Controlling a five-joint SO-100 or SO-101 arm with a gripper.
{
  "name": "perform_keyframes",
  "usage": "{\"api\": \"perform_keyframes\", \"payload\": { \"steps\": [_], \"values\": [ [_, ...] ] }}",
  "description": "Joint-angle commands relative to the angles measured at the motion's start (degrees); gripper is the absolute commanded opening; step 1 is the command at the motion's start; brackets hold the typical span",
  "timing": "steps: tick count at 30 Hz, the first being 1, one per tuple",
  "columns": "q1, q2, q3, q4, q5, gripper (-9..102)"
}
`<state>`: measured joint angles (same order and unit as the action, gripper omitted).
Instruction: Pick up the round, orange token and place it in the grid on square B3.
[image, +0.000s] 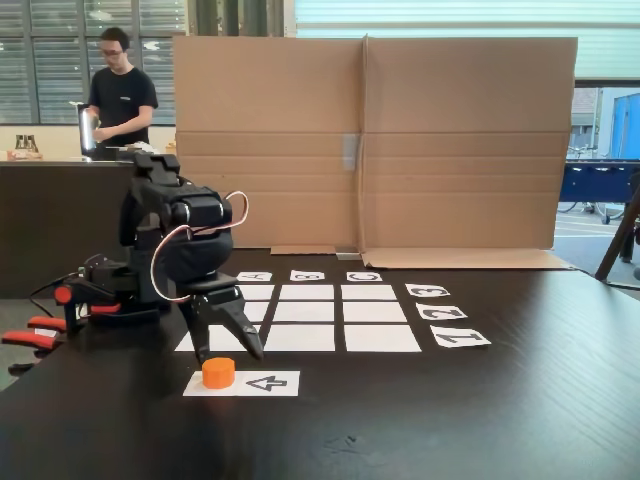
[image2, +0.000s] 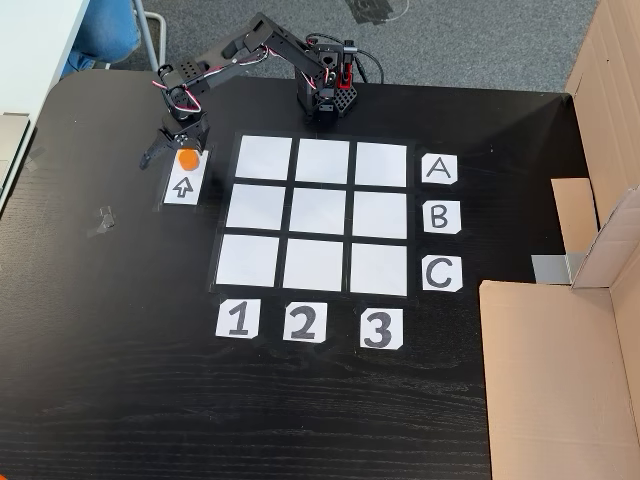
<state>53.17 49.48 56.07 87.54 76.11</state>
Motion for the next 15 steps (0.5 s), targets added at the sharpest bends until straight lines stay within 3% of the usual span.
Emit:
{"api": "perform_keyframes", "payload": {
  "steps": [1, 13, 15],
  "values": [
    [-0.4, 0.3, -1.3, -0.4, 0.9, 67],
    [0.8, -0.9, -1.7, -1.2, 1.4, 66],
    [1.0, -1.1, -1.7, -1.5, 1.8, 60]
  ]
}}
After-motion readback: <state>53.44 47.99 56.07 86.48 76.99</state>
